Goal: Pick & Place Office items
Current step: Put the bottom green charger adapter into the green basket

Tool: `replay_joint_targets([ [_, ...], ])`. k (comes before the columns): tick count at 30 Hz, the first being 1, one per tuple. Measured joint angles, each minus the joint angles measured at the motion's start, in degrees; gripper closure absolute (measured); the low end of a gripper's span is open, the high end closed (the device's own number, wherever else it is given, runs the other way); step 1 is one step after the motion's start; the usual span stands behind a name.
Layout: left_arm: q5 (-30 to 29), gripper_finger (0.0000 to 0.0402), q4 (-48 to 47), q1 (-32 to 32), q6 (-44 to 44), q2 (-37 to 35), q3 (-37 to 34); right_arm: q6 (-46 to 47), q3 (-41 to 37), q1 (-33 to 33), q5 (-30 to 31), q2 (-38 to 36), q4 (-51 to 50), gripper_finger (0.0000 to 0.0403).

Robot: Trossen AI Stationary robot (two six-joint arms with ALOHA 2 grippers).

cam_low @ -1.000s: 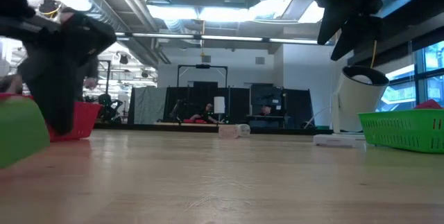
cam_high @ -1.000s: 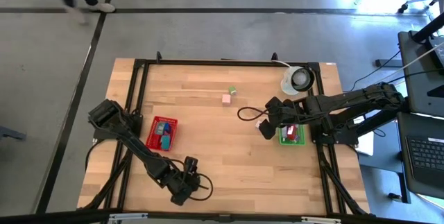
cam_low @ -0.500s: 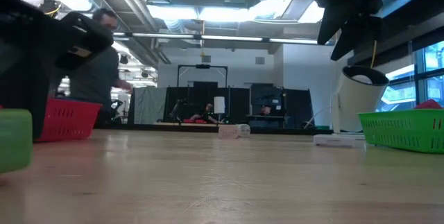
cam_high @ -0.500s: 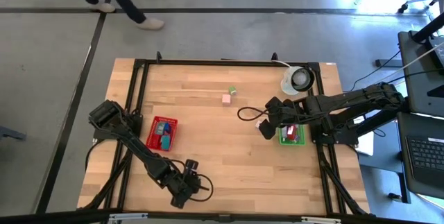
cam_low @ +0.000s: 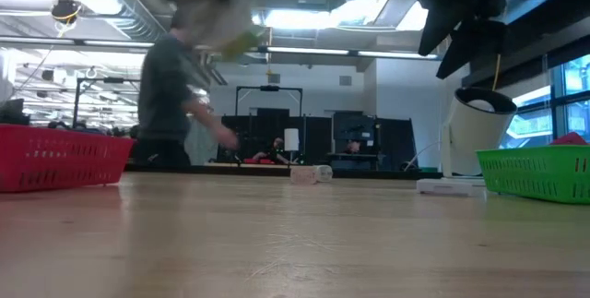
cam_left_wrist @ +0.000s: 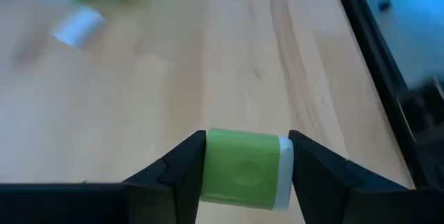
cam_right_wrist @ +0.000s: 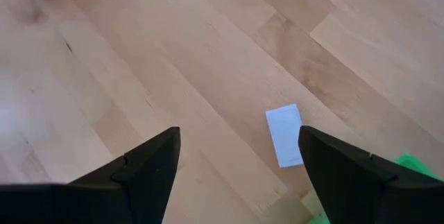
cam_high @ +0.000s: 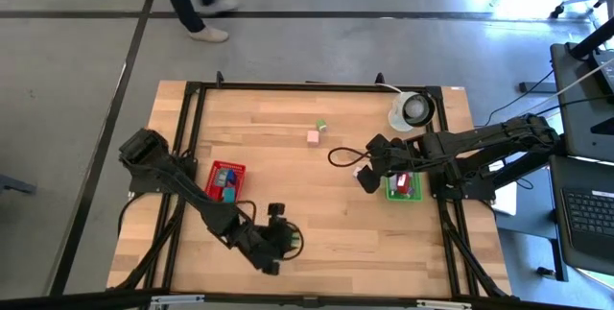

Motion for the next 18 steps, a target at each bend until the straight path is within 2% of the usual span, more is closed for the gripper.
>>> replay_joint_targets([
  [11,-11.22,0.0228,0.47,5.24,13.24,-6.66,7.06,-0.2,0.0,0.0,-0.27,0.0,6.68,0.0107],
  [18,-18.57,0.0228,6.09,6.3,18.62,-10.34,8.25,-3.4,0.0,0.09,-5.38,0.02,18.26,0.0113],
])
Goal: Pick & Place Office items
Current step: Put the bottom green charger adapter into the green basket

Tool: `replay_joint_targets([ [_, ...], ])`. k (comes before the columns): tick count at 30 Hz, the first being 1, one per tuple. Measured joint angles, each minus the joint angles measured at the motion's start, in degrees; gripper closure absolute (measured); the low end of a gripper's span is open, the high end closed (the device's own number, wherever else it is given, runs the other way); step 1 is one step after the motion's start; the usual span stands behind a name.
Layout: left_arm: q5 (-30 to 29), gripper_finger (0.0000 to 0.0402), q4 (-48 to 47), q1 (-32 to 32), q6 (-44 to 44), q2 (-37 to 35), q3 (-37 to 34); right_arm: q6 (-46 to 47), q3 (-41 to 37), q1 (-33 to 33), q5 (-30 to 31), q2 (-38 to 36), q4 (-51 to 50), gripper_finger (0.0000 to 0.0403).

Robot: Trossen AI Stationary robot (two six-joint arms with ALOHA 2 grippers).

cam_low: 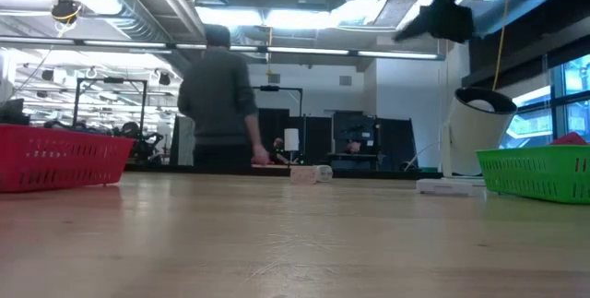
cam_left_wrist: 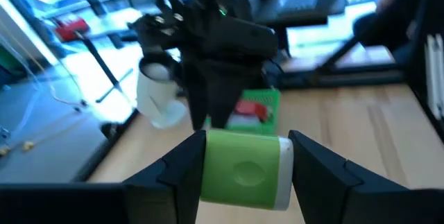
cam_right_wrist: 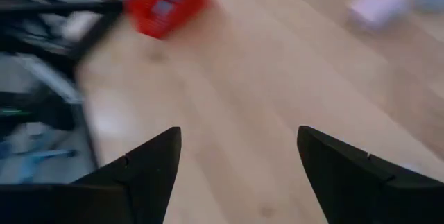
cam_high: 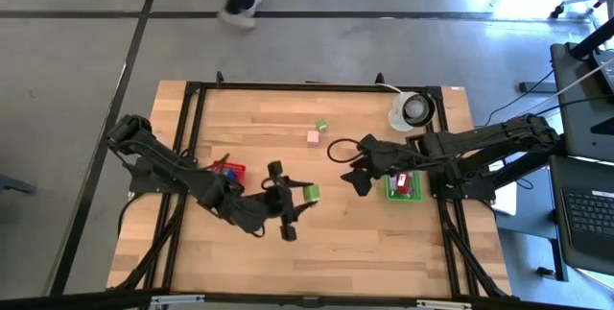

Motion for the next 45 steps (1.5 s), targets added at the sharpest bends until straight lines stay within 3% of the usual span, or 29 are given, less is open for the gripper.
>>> replay_joint_targets([
  [6,-3.56,0.0225,8.63,-0.19,8.64,-0.96,0.0,-7.29,0.0,0.78,-5.75,0.0,16.05,0.0117],
  [14,-4.73,0.0226,23.53,-0.7,30.21,-1.02,0.0,-10.78,0.0,0.92,-14.64,-0.01,36.65,0.0117],
  [22,-4.8,0.0226,30.61,-0.68,42.5,-1.03,0.0,-10.5,0.0,0.88,-19.68,0.0,43.72,0.0117],
  [26,-4.07,0.0226,30.68,-0.46,44.22,-1.05,0.0,-9.03,0.0,0.88,-19.91,0.0,45.19,0.0115],
  [40,11.99,0.0226,32.64,4.84,44.66,-1.02,0.0,-6.02,0.0,0.88,-18.1,0.0,52.27,0.0072],
  [45,15.25,0.0226,32.74,7.33,44.66,-1.02,0.0,-7.58,0.0,0.88,-16.86,0.0,53.59,0.0069],
])
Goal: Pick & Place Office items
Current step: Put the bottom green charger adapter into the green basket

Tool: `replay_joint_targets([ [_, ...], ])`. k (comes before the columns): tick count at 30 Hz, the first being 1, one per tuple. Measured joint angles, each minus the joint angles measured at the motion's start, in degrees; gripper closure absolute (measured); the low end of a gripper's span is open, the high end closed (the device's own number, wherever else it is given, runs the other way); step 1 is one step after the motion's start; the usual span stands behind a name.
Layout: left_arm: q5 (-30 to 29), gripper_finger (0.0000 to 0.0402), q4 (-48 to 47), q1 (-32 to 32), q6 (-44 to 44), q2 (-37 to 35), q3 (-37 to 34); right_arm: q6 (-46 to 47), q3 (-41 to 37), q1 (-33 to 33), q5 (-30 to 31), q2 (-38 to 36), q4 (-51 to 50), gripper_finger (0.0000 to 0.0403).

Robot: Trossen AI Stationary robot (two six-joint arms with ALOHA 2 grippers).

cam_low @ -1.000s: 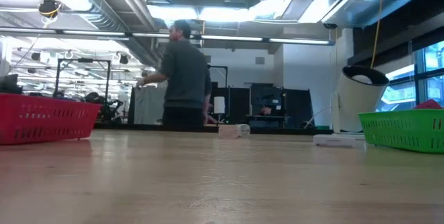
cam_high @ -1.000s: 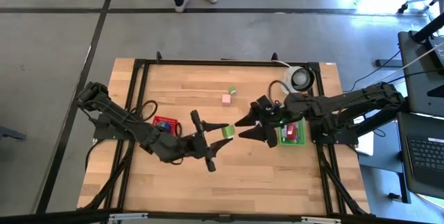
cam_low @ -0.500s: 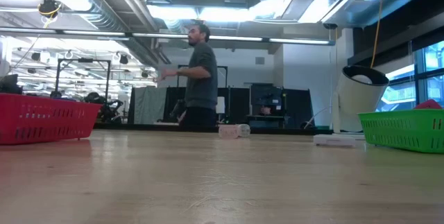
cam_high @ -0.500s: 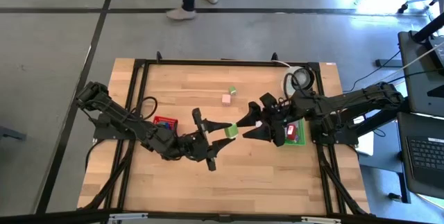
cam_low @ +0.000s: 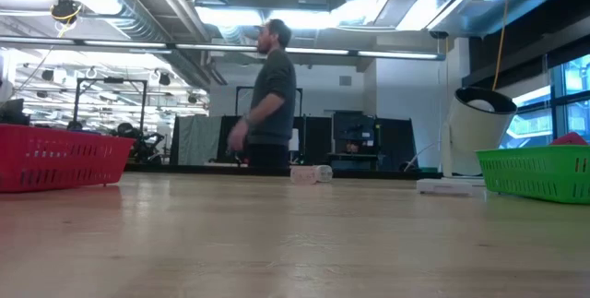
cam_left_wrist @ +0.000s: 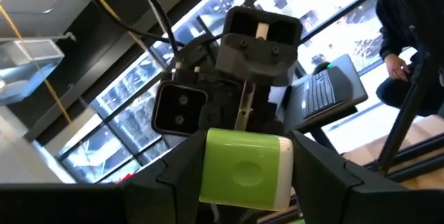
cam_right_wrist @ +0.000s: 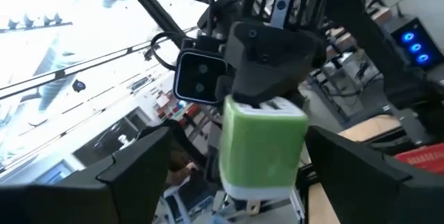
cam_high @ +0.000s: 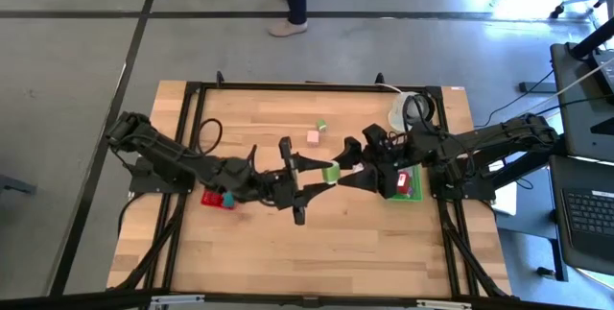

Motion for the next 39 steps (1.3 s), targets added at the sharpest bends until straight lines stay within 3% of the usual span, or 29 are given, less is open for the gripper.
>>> replay_joint_targets([
  [11,6.08,0.0226,-0.34,3.52,0.0,0.0,0.0,-1.29,0.0,0.0,2.18,0.0,-0.05,0.0085],
  [16,7.1,0.0226,-0.38,4.15,0.02,0.04,0.0,-1.29,0.0,0.0,2.12,0.0,-0.05,0.0136],
  [24,8.4,0.0226,-0.25,4.85,1.01,0.04,0.0,-1.22,-0.04,-0.28,1.67,0.04,-0.31,0.0252],
  [32,9.07,0.0223,-0.14,4.8,4.02,0.04,0.0,-1.65,-0.04,-0.75,0.83,0.04,-0.17,0.0254],
  [39,9.71,0.0182,0.1,4.85,3.21,0.04,0.0,0.09,-0.04,-1.9,-1.6,0.02,-0.07,0.0254],
])
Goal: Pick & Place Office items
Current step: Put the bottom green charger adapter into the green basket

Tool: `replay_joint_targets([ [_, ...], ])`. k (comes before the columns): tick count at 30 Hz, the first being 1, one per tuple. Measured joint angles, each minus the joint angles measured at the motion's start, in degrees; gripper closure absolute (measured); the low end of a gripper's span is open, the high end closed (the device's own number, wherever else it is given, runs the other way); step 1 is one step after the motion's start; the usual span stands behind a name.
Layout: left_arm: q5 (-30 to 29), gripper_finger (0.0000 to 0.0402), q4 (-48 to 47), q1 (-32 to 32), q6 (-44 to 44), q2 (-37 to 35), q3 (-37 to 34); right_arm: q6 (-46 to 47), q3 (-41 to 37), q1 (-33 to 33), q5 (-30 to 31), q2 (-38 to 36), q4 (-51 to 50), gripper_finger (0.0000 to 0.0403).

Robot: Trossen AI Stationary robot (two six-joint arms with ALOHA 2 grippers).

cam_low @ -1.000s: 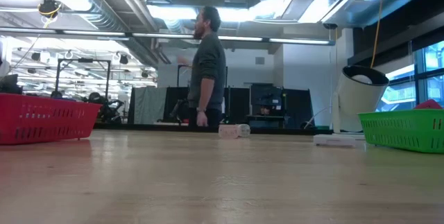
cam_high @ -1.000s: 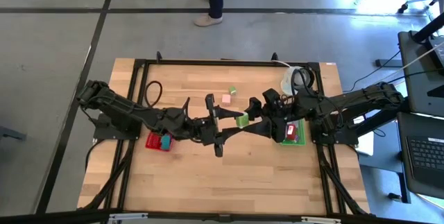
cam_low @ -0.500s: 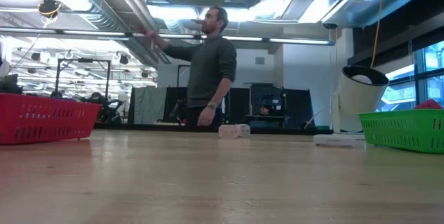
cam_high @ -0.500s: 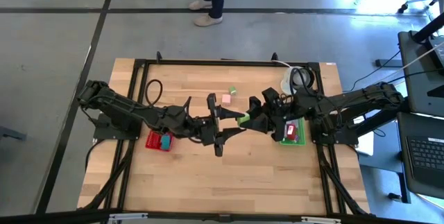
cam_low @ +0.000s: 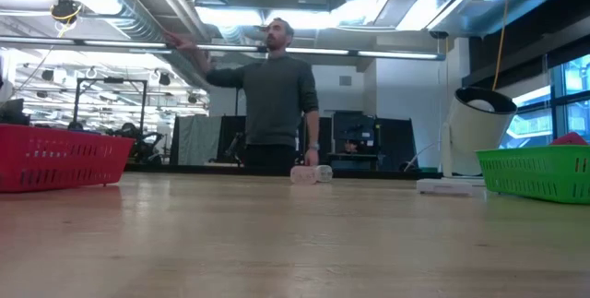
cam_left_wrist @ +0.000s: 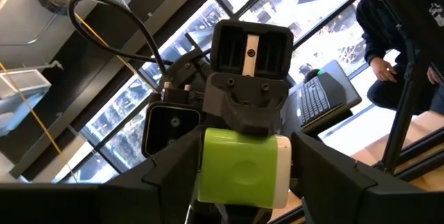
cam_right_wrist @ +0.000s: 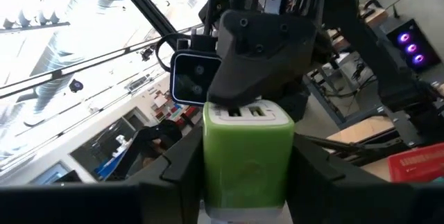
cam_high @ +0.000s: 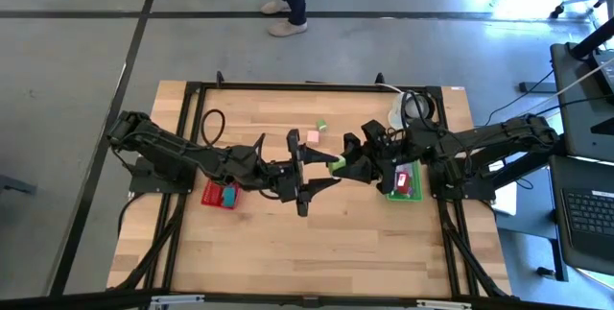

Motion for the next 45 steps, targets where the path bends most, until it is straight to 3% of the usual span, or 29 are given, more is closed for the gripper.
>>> replay_joint_targets([
  [7,-4.92,0.0155,-0.02,-0.07,-1.83,0.0,0.0,1.63,0.0,-1.86,-2.26,-0.04,-1.13,0.0254],
  [11,-10.54,0.0146,-0.3,-0.87,-1.86,0.09,-0.02,1.7,0.01,-3.87,-4.01,-1.11,-4.38,0.0254],
  [17,-20.49,0.0139,0.31,-2.44,-1.88,-0.03,-0.06,1.19,0.07,-8.79,-2.73,-6.53,-21.19,0.0254],
  [22,-26.08,0.0141,-0.5,-3.43,-3.36,0.0,-0.28,0.16,0.07,-10.74,3.18,-13.18,-40.35,0.0254],
  [27,-26.69,0.0142,-3.32,-3.47,-9.05,0.02,-0.28,4.79,0.07,-9.26,11.61,-17.24,-64.38,0.0254],
  [35,-26.67,0.0145,-5.62,-3.32,-13.07,0.02,-0.28,19.59,0.0,-4.67,21.62,-16.36,-95.34,0.0254],
  [38,-26.67,0.0146,-6.04,-3.34,-13.59,0.02,-0.28,24.9,-0.45,-3.62,22.6,-15.71,-100.69,0.0254],
  [45,-26.68,0.0146,-6.28,-3.47,-13.99,0.02,-0.28,34.9,-9.09,-0.45,19.52,-15.67,-99.19,0.0254],
])
